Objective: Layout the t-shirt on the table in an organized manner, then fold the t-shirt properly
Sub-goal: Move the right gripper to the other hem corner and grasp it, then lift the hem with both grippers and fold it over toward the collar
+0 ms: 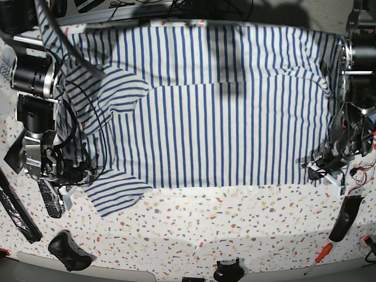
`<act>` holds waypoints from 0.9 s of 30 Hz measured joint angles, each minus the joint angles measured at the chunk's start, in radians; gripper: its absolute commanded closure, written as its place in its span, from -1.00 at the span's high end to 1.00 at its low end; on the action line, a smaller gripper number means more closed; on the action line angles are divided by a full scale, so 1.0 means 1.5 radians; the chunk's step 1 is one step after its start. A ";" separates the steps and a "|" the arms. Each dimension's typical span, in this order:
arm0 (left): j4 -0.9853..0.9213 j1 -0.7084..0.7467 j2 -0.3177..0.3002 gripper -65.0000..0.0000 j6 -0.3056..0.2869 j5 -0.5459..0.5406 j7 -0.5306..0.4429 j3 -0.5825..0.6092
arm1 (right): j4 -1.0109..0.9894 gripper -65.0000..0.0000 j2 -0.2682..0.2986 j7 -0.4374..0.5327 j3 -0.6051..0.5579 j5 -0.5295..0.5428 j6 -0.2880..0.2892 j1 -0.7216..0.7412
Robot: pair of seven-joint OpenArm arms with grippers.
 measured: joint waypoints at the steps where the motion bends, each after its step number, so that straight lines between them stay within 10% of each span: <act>1: 0.000 0.000 0.000 -1.00 0.000 0.000 0.001 0.000 | 0.000 0.01 0.003 0.000 0.000 0.000 0.001 -0.001; 27: 0.000 0.000 0.000 -1.00 0.000 0.000 0.002 0.000 | 0.017 0.01 0.073 -0.069 0.000 0.087 0.030 -0.031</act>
